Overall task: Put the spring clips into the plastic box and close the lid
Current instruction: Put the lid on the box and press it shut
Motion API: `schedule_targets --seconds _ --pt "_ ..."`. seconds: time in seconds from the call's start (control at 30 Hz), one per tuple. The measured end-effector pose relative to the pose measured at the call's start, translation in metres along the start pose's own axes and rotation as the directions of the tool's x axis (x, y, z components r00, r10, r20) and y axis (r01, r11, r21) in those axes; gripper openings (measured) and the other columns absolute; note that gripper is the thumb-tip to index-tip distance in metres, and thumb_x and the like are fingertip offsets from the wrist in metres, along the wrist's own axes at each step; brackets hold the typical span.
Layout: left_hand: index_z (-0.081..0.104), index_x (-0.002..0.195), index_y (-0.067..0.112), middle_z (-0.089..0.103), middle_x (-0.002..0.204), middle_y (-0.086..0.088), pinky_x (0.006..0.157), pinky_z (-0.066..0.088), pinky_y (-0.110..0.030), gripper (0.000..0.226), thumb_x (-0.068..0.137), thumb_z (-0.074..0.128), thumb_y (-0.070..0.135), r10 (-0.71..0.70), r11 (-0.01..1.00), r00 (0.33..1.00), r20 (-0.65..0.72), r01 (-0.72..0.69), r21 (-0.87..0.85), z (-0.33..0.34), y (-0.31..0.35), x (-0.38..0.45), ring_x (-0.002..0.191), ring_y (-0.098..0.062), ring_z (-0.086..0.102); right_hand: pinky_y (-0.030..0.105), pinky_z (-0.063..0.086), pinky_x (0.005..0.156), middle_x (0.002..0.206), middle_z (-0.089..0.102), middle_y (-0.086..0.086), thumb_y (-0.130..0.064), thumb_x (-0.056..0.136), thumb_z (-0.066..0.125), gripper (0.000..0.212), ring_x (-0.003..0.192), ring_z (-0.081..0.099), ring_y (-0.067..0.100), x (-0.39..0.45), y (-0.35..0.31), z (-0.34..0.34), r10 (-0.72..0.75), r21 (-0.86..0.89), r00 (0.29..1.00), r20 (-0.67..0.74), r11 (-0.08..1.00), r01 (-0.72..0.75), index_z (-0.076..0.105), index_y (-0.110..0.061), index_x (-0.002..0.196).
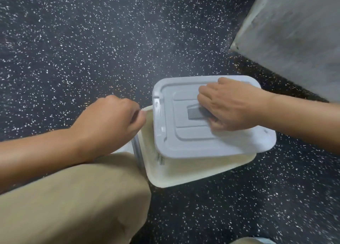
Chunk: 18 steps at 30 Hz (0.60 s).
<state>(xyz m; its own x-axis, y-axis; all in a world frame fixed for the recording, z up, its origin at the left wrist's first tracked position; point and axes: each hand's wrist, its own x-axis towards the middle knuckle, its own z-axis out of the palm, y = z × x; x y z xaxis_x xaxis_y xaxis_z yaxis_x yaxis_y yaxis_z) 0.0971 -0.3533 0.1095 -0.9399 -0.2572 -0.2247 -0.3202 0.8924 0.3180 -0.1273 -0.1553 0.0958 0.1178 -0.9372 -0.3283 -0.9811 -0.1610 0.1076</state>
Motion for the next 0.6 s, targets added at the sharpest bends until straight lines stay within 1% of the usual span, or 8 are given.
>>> schedule_targets --seconds 0.07,0.17,0.27,0.33,0.4,0.47,0.53,0.6 --pt "0.047 0.057 0.013 0.052 0.048 -0.007 0.052 0.05 -0.038 0.05 0.098 0.046 0.041 -0.061 0.998 0.997 0.047 0.061 -0.007 0.002 -0.003 -0.005 0.051 -0.037 0.054 0.041 0.038 0.063 0.08 0.049 0.008 -0.039 0.087 0.047 0.026 0.064 0.035 0.025 -0.002 -0.011 0.0 0.013 -0.016 1.0 -0.018 1.0 -0.013 0.05 -0.014 0.085" --pt "0.057 0.063 0.013 0.061 0.056 -0.008 0.058 0.053 -0.039 0.053 0.099 0.043 0.049 -0.131 0.991 0.984 0.122 0.133 -0.002 0.003 -0.002 -0.014 0.059 -0.035 0.06 0.042 0.036 0.064 0.08 0.048 0.009 -0.04 0.087 0.052 0.029 0.066 0.027 0.023 0.0 -0.029 0.0 0.045 -0.039 0.998 -0.035 0.998 -0.047 0.051 -0.012 0.086" --pt "0.062 0.073 0.01 0.068 0.063 -0.007 0.065 0.056 -0.04 0.055 0.098 0.043 0.055 -0.209 0.977 0.95 0.233 0.213 0.005 0.008 -0.008 -0.021 0.065 -0.032 0.064 0.041 0.034 0.063 0.079 0.046 0.009 -0.04 0.086 0.051 0.029 0.066 0.026 0.023 0.004 -0.047 0.0 0.055 -0.026 0.998 -0.022 0.998 -0.055 0.051 -0.011 0.084" --pt "0.061 0.078 0.016 0.07 0.069 -0.003 0.07 0.056 -0.04 0.048 0.097 0.046 0.058 -0.248 0.961 0.916 0.314 0.274 -0.041 0.013 -0.012 -0.024 0.072 -0.028 0.065 0.041 0.033 0.062 0.079 0.045 0.01 -0.038 0.087 0.051 0.027 0.066 0.026 0.024 0.008 -0.057 -0.002 0.061 -0.01 0.998 -0.014 0.998 -0.061 0.05 -0.011 0.084" --pt "0.06 0.087 0.02 0.07 0.076 -0.001 0.072 0.053 -0.039 0.042 0.095 0.049 0.06 -0.292 0.933 0.88 0.375 0.348 -0.09 0.02 -0.014 -0.022 0.078 -0.026 0.066 0.042 0.034 0.063 0.081 0.045 0.01 -0.038 0.089 0.047 0.027 0.067 0.03 0.025 0.011 -0.066 -0.003 0.07 -0.013 0.998 0.004 0.997 -0.07 0.05 -0.011 0.086" --pt "0.057 0.098 0.018 0.069 0.083 -0.001 0.076 0.054 -0.04 0.046 0.093 0.052 0.064 -0.334 0.9 0.844 0.419 0.418 -0.125 0.027 -0.017 -0.019 0.082 -0.025 0.066 0.042 0.032 0.063 0.082 0.045 0.01 -0.037 0.091 0.045 0.027 0.068 0.032 0.025 0.012 -0.072 -0.005 0.081 -0.011 0.997 0.009 0.997 -0.081 0.05 -0.012 0.086" --pt "0.055 0.11 0.015 0.072 0.094 -0.003 0.083 0.056 -0.044 0.057 0.089 0.056 0.067 -0.366 0.858 0.806 0.465 0.486 -0.166 0.032 -0.017 -0.016 0.084 -0.024 0.069 0.042 0.03 0.063 0.082 0.045 0.009 -0.037 0.09 0.045 0.027 0.068 0.028 0.025 0.012 -0.076 -0.007 0.077 -0.01 0.997 0.014 0.997 -0.077 0.049 -0.012 0.086" --pt "0.055 0.115 0.013 0.074 0.101 -0.004 0.086 0.057 -0.044 0.061 0.086 0.061 0.067 -0.364 0.804 0.78 0.51 0.539 -0.251 0.036 -0.016 -0.013 0.083 -0.024 0.074 0.041 0.03 0.062 0.081 0.045 0.009 -0.036 0.089 0.046 0.025 0.067 0.03 0.025 0.008 -0.078 -0.007 0.068 -0.003 0.997 0.033 0.998 -0.068 0.049 -0.012 0.085"
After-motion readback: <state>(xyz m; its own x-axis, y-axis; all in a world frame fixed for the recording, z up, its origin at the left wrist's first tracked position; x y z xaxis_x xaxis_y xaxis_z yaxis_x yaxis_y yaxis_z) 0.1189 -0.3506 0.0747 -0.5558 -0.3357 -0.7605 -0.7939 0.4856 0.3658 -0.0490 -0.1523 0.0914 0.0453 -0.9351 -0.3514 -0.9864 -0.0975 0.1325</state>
